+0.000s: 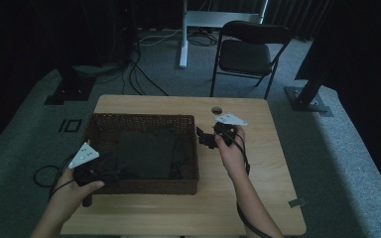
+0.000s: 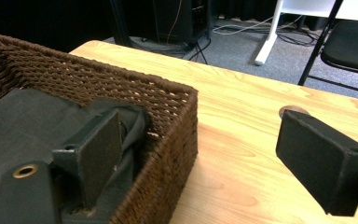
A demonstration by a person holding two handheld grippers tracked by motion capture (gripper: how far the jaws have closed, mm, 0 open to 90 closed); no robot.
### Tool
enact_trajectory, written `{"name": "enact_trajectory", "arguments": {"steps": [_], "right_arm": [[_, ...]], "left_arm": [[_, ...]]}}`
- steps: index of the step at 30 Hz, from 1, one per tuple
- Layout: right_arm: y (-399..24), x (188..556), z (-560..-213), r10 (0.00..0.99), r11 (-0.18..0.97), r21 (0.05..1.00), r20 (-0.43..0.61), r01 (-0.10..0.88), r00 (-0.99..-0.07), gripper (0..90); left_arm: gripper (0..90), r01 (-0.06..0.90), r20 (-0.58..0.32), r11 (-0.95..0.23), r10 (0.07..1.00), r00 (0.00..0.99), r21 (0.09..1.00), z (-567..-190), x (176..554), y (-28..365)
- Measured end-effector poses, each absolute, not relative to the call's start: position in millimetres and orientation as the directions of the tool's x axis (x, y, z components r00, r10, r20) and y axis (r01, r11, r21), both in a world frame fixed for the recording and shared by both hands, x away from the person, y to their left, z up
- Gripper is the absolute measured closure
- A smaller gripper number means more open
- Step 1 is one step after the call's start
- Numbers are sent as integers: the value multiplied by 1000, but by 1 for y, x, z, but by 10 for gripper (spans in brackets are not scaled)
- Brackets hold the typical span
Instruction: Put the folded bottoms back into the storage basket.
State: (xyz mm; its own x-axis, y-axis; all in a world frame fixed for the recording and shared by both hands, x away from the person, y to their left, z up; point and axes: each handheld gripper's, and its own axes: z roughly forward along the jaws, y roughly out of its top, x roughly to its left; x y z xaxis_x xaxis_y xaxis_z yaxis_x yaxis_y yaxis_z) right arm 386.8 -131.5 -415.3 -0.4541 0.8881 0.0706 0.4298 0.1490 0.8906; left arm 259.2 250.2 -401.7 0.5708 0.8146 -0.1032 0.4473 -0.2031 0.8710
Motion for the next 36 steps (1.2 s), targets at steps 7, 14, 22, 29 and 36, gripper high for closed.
{"name": "enact_trajectory", "arguments": {"steps": [7, 14, 22, 29, 36], "right_arm": [[-142, 383, -427, 892, 159, 886, 60, 435, -448, 137], [-153, 380, -441, 896, 158, 881, 62, 446, -439, 137], [-162, 378, -452, 900, 146, 874, 77, 463, -429, 138], [-168, 376, -460, 903, 142, 875, 77, 462, -423, 138], [-175, 374, -469, 907, 139, 873, 78, 467, -415, 137]], "left_arm": [[181, 424, -91, -199, 816, 571, 883, -407, 244, 250], [182, 407, -83, -188, 823, 561, 894, -413, 230, 251], [182, 385, -84, -167, 827, 557, 908, -416, 212, 253], [181, 383, -87, -155, 834, 545, 911, -426, 197, 257], [181, 388, -89, -141, 851, 518, 911, -439, 180, 263]]}}
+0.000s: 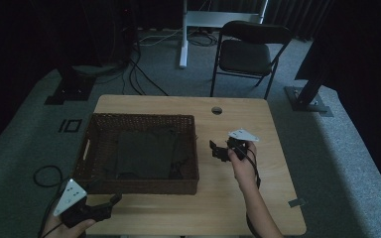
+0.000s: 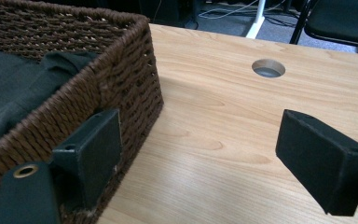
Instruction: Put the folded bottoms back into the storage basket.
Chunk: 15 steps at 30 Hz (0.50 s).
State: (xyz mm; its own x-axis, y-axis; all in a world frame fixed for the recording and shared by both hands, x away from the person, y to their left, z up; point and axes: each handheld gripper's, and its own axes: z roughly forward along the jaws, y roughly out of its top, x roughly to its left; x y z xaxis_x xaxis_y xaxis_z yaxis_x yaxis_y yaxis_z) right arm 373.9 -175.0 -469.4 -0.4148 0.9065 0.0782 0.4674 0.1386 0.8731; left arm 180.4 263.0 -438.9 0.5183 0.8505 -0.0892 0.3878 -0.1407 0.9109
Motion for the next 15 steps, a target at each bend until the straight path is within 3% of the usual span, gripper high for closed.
{"name": "enact_trajectory", "arguments": {"steps": [15], "right_arm": [[-186, 370, -496, 919, 141, 860, 71, 490, -388, 139]], "left_arm": [[181, 435, -123, -104, 878, 463, 894, -484, 169, 263]]}}
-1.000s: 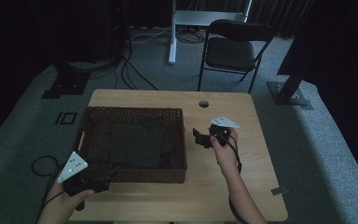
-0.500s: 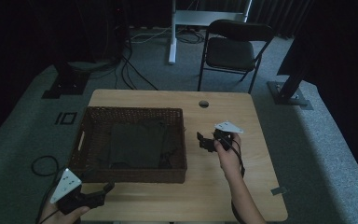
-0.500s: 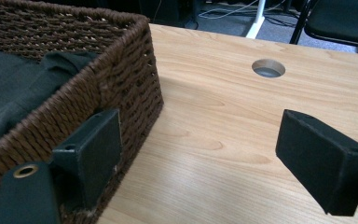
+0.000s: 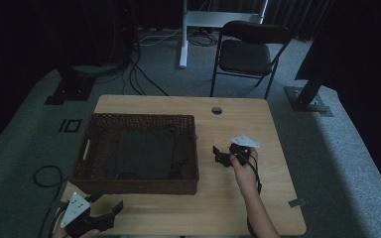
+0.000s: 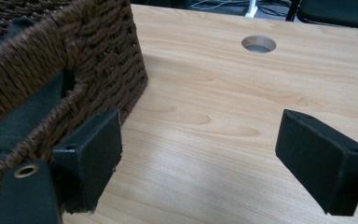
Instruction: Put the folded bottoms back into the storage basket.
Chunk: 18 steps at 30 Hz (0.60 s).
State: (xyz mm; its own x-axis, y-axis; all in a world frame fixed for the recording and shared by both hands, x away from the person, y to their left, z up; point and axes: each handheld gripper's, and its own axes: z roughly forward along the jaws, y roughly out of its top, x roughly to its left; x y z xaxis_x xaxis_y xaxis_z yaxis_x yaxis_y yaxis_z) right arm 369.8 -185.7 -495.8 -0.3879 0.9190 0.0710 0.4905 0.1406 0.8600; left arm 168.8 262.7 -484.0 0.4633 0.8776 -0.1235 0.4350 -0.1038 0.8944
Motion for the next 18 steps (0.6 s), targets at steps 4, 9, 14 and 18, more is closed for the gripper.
{"name": "enact_trajectory", "arguments": {"steps": [4, 9, 14, 18], "right_arm": [[-187, 369, -501, 921, 147, 854, 66, 499, -384, 139], [-191, 368, -508, 925, 144, 843, 72, 519, -373, 140], [-197, 364, -514, 930, 153, 827, 65, 540, -362, 139], [-204, 362, -519, 939, 146, 820, 60, 553, -338, 139]], "left_arm": [[181, 455, -127, -90, 897, 424, 886, -497, 170, 265], [181, 487, -115, -84, 924, 364, 869, -511, 173, 268], [181, 529, -100, -79, 949, 300, 845, -525, 178, 274], [182, 564, -86, -88, 958, 275, 821, -534, 181, 277]]}}
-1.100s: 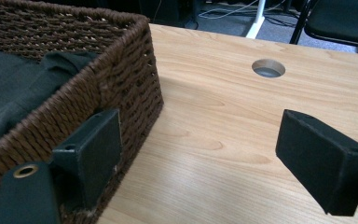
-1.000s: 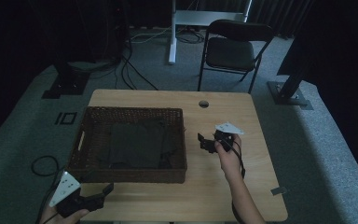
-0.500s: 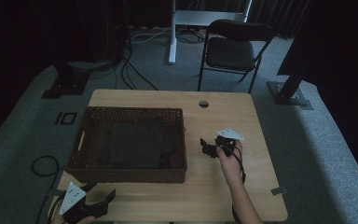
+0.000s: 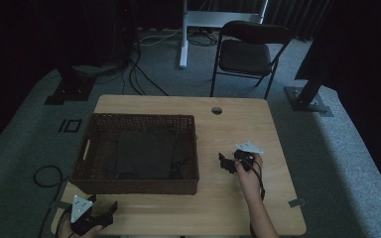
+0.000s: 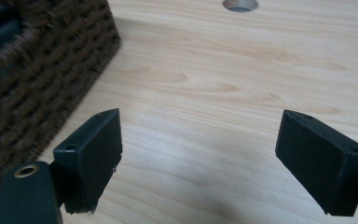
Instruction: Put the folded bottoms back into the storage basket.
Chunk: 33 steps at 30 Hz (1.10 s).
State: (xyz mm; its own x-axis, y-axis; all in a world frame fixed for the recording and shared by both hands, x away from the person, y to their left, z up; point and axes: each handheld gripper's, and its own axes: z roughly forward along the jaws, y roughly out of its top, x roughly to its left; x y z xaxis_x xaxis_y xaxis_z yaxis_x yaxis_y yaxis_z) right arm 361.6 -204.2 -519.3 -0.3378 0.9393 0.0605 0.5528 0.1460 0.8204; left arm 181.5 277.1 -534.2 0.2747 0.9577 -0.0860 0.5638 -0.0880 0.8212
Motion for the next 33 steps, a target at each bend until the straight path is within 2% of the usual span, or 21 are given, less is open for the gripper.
{"name": "enact_trajectory", "arguments": {"steps": [5, 17, 33], "right_arm": [[-213, 355, -526, 951, 148, 810, 42, 568, -308, 139], [-228, 347, -538, 969, 131, 769, 33, 626, -244, 139], [-248, 344, -552, 981, 87, 740, 54, 667, -188, 141]], "left_arm": [[182, 588, -51, -91, 974, 221, 804, -542, 185, 282], [182, 630, -14, -99, 985, 172, 770, -556, 189, 290], [160, 591, 8, -93, 989, 145, 801, -563, 193, 289]]}}
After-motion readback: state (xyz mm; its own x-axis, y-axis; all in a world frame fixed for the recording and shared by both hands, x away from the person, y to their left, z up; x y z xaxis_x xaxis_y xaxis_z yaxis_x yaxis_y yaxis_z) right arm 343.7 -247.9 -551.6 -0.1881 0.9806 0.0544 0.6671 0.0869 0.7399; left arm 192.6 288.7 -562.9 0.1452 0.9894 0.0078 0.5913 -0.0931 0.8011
